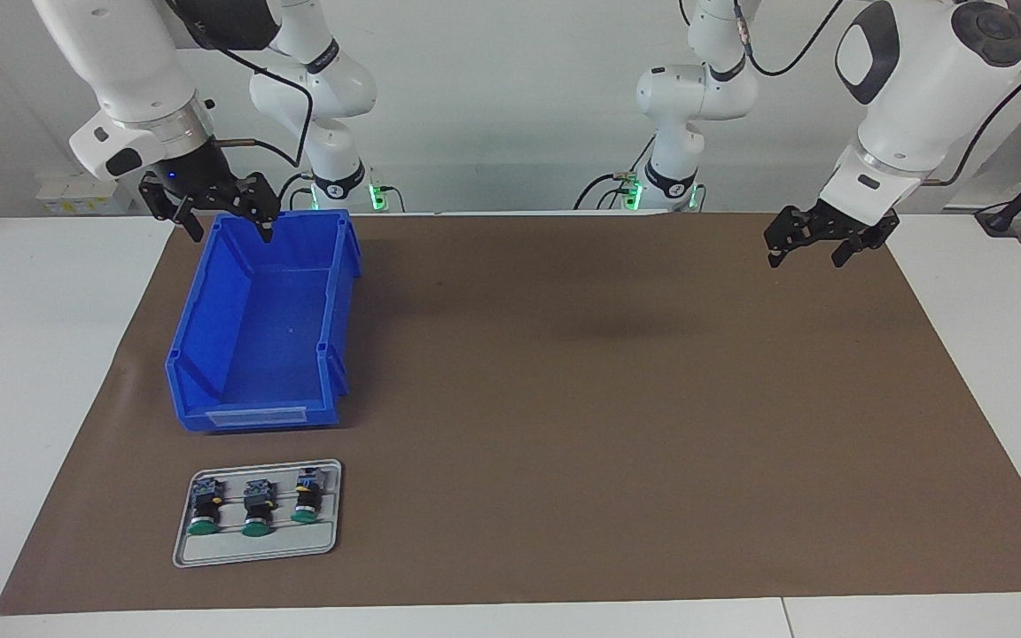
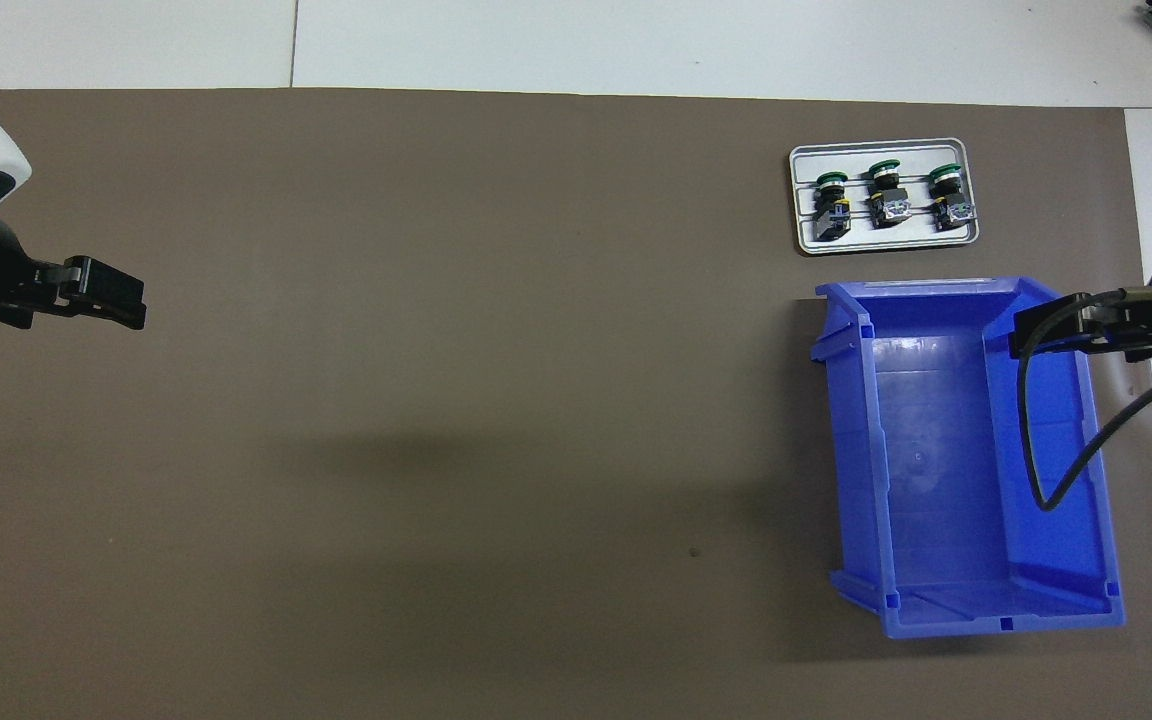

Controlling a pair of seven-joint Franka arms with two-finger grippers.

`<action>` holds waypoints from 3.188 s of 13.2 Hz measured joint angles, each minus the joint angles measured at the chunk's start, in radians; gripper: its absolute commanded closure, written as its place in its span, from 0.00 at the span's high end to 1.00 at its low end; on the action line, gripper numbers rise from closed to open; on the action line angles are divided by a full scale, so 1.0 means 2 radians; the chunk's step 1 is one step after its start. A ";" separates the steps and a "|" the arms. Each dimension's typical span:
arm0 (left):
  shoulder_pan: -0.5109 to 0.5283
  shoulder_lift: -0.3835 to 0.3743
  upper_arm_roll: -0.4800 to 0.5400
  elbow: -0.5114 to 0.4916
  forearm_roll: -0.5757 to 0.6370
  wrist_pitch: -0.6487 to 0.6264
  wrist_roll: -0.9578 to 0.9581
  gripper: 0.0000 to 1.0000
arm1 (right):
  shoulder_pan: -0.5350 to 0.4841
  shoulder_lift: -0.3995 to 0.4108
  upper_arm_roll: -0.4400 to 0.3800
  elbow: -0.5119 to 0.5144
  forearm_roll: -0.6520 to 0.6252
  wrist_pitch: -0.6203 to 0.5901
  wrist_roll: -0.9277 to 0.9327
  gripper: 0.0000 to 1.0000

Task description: Place and press button with both arms

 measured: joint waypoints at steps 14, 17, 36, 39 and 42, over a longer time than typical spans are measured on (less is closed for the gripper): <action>0.000 0.000 0.000 0.000 0.000 0.000 0.000 1.00 | -0.007 0.003 -0.005 -0.003 -0.001 0.042 -0.029 0.95; 0.000 0.000 0.000 0.000 0.000 0.000 0.000 1.00 | -0.007 0.018 -0.005 -0.004 -0.001 0.079 -0.032 0.95; 0.000 0.000 0.000 0.000 0.000 0.000 0.000 1.00 | -0.026 0.354 0.011 0.186 -0.001 0.257 -0.076 0.88; 0.000 0.000 0.000 0.000 0.000 0.000 0.000 1.00 | -0.038 0.376 0.012 0.193 0.000 0.261 -0.102 0.85; 0.000 0.000 0.000 0.000 0.000 0.000 0.000 1.00 | -0.043 0.391 0.013 0.193 0.005 0.287 -0.120 0.84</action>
